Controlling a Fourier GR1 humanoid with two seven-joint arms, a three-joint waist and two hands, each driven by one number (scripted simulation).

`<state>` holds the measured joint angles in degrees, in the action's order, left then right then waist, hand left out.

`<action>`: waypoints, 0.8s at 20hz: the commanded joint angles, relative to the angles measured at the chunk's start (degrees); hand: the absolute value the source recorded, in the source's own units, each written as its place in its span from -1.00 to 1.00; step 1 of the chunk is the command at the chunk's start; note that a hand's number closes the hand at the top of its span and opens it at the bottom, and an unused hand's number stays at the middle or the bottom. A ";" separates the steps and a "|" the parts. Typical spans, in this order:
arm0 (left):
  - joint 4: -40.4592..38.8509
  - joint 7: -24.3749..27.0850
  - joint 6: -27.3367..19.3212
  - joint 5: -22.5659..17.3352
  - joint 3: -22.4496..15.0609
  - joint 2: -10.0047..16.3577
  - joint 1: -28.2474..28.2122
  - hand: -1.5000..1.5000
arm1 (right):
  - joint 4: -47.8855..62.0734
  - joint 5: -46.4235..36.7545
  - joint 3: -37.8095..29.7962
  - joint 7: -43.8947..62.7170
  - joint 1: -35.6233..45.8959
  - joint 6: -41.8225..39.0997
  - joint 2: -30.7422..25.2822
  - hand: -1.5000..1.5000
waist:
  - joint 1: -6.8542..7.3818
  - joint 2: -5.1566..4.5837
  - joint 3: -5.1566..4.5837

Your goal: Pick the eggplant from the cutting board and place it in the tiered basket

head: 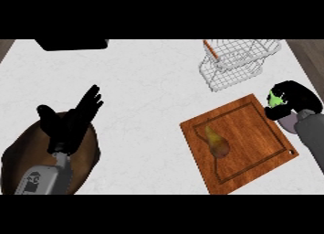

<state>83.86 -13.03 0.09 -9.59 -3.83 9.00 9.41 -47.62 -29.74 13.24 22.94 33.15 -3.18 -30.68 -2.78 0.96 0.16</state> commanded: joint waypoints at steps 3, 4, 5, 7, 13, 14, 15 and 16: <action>0.79 0.68 0.13 -0.13 0.55 0.51 -2.99 0.00 | -10.13 9.60 -7.57 -26.37 -6.15 -4.39 -13.12 1.00 | -1.55 0.22 -0.08; 0.99 -0.23 0.71 -1.11 1.57 1.35 -2.22 0.00 | -10.75 12.33 -10.61 -28.78 -7.28 -4.71 -14.85 1.00 | -1.55 0.11 -0.08; 1.59 -1.30 -0.65 -0.45 0.62 0.03 -1.22 0.00 | -10.84 15.17 -13.18 -31.27 -8.94 -6.23 -16.29 1.00 | -1.53 0.00 -0.05; 2.44 0.21 0.50 -0.16 0.37 0.80 -2.98 0.00 | -15.64 18.18 -16.15 -32.83 -9.68 -9.63 -20.13 1.00 | -1.02 0.14 -0.19; 3.58 0.11 1.87 -0.52 0.54 1.24 -2.50 0.00 | -21.10 26.35 -28.06 -36.70 -14.35 -13.47 -27.23 1.00 | 0.89 -0.44 -0.18; 2.29 0.87 -0.87 1.75 -1.81 -2.08 -2.08 0.00 | -22.19 27.60 -29.98 -36.81 -15.21 -14.92 -28.92 1.00 | 0.70 -0.48 -0.19; 1.89 2.51 1.45 0.78 -1.22 -0.80 -4.25 0.00 | -24.97 29.66 -31.21 -33.77 -13.96 -16.91 -29.84 1.00 | 0.94 -0.43 -0.24; -0.85 2.80 2.57 -0.37 1.29 0.44 -0.49 0.00 | -23.39 29.97 -32.39 -33.56 -13.11 -16.69 -29.15 1.00 | 1.63 -0.75 -0.21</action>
<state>85.43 -11.43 1.31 -9.34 -3.91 9.00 6.88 -67.90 -4.00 -13.67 -11.14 20.64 -17.09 -57.09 -2.13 0.56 -0.04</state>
